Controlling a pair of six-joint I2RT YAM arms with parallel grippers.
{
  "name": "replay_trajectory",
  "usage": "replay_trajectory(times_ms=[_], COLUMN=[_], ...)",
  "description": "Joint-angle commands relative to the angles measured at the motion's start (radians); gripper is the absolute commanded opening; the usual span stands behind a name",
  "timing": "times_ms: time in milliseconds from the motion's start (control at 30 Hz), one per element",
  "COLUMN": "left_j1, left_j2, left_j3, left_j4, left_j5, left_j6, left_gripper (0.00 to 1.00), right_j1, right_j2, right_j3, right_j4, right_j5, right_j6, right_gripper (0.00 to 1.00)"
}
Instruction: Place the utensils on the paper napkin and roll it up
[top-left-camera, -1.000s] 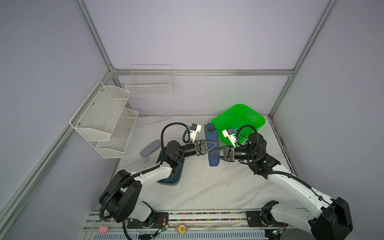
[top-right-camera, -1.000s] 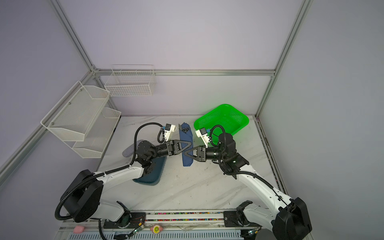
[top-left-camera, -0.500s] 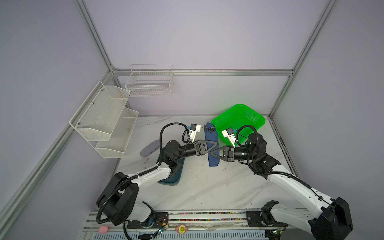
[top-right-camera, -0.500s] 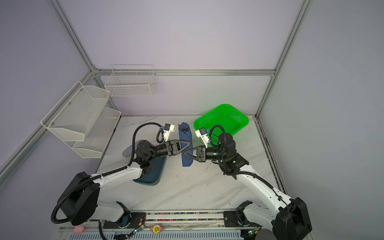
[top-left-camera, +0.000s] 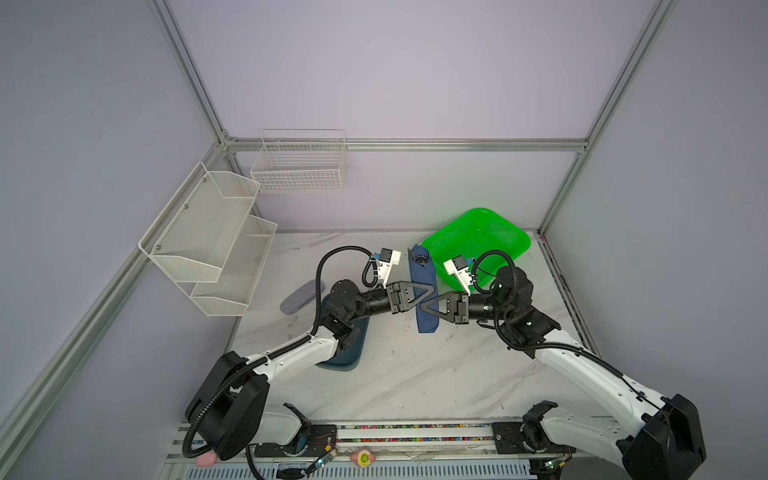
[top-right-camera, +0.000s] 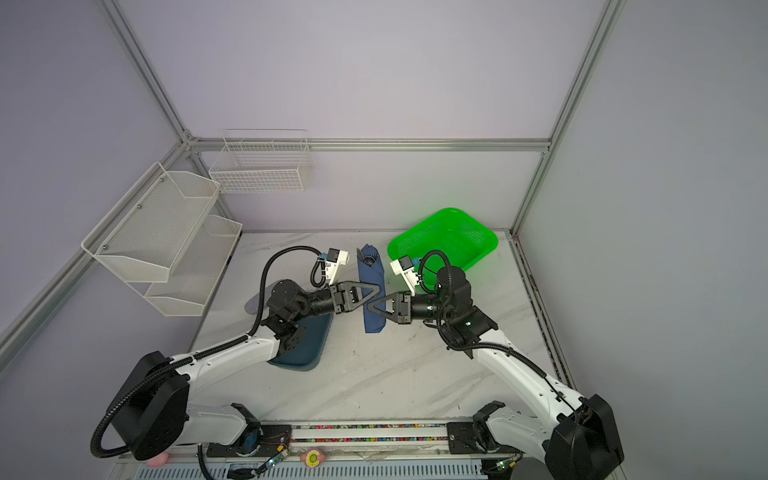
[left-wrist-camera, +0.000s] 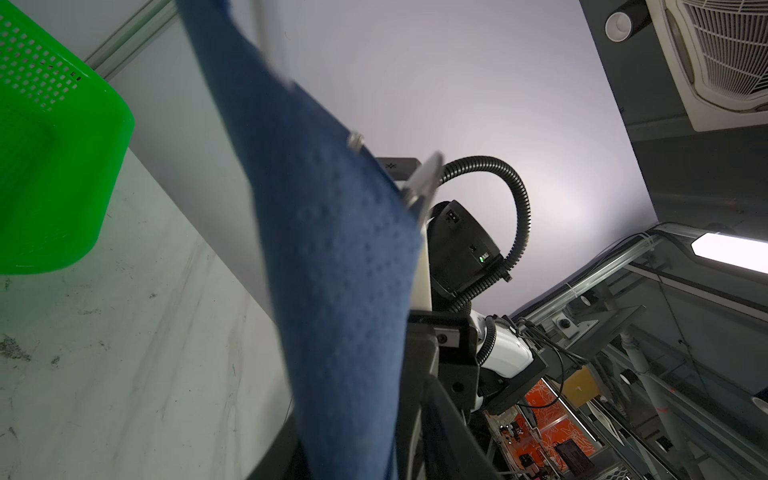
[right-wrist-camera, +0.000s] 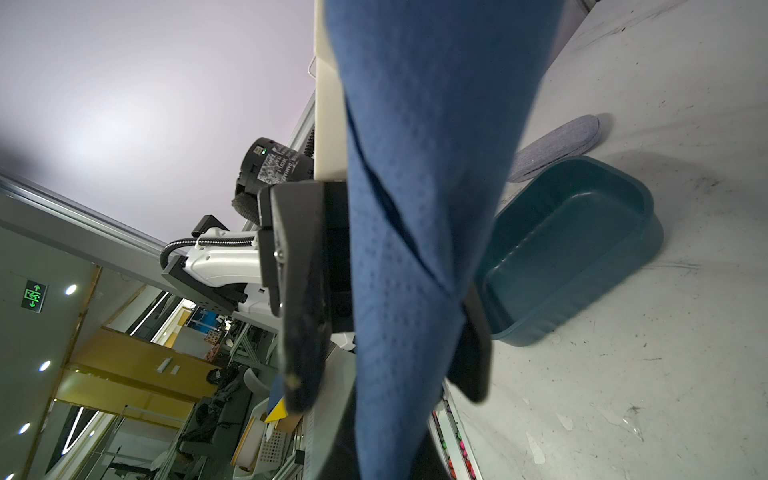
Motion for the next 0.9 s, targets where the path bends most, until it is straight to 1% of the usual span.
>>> replay_trajectory(times_ms=[0,100,167,267,367,567,633,700,767,867], left_j1=[-0.004,-0.003,-0.004,-0.004,-0.004,-0.003,-0.003,-0.003,-0.001,-0.001], left_j2=[-0.019,-0.022,-0.023,-0.033,-0.040,-0.048,-0.050,-0.053,-0.054,-0.047], left_j3=[-0.014,-0.010,-0.011,-0.019,-0.020,-0.010,-0.006,-0.001,0.004,0.016], left_j4=[0.018,0.017,0.015,0.011,0.001,-0.010,-0.005,0.004,0.014,0.029], left_j5=[-0.004,-0.007,-0.009,-0.019,-0.021,-0.017,-0.021,-0.026,-0.032,-0.044], left_j6=[0.026,0.030,0.032,0.036,0.044,0.050,0.047,0.043,0.041,0.037], left_gripper=[0.25,0.16,0.14,0.06,0.00,0.00,0.00,0.00,0.00,0.00], right_j1=[0.002,0.001,0.001,-0.001,-0.011,-0.092,-0.107,-0.108,-0.106,-0.106], right_j2=[-0.007,-0.010,-0.012,-0.018,-0.034,-0.081,-0.101,-0.116,-0.130,-0.167], right_j3=[0.014,0.004,0.000,0.000,-0.002,-0.006,-0.019,-0.023,-0.018,-0.038], right_j4=[0.059,0.058,0.056,0.041,0.026,-0.048,-0.060,-0.123,-0.203,-0.232], right_j5=[-0.006,-0.003,0.000,0.012,0.028,0.038,0.017,-0.014,-0.033,-0.069], right_j6=[-0.002,-0.003,-0.004,-0.005,-0.005,-0.014,-0.014,-0.063,-0.108,-0.129], right_gripper=[0.09,0.09,0.10,0.11,0.15,0.35,0.39,0.43,0.45,0.46])
